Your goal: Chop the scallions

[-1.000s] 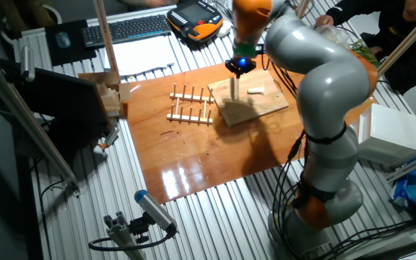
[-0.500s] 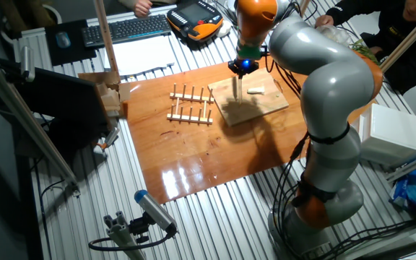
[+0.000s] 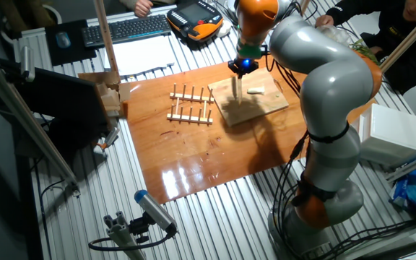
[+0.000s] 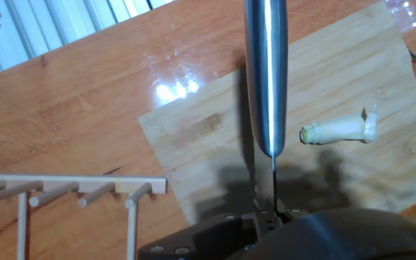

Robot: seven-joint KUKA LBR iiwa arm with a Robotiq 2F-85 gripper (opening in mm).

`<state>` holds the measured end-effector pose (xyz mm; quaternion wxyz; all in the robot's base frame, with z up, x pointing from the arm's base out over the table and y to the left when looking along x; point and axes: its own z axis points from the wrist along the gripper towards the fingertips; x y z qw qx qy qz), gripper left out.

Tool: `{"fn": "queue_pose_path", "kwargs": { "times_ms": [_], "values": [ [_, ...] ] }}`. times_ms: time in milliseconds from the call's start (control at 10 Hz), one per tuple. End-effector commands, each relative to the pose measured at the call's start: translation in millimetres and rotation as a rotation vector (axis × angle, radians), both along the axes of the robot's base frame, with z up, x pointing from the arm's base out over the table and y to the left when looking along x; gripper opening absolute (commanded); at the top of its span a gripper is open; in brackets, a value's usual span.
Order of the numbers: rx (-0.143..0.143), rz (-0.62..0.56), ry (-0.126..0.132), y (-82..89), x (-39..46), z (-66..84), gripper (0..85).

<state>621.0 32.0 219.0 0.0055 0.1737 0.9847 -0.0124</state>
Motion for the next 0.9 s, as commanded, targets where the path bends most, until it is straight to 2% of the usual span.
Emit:
{"fn": "queue_pose_path", "kwargs": {
  "times_ms": [0, 100, 400, 600, 700, 800],
  "values": [
    [0.005, 0.002, -0.002, 0.1, 0.0, 0.2, 0.0],
    [0.013, 0.002, -0.006, 0.1, 0.0, 0.2, 0.0],
    [0.043, -0.041, 0.015, 0.1, 0.0, 0.2, 0.0],
    [0.020, -0.058, 0.007, 0.1, 0.0, 0.2, 0.0],
    [0.020, -0.072, 0.008, 0.1, 0.0, 0.2, 0.0],
    [0.000, -0.071, -0.020, 0.1, 0.0, 0.2, 0.0]
  ]
}}
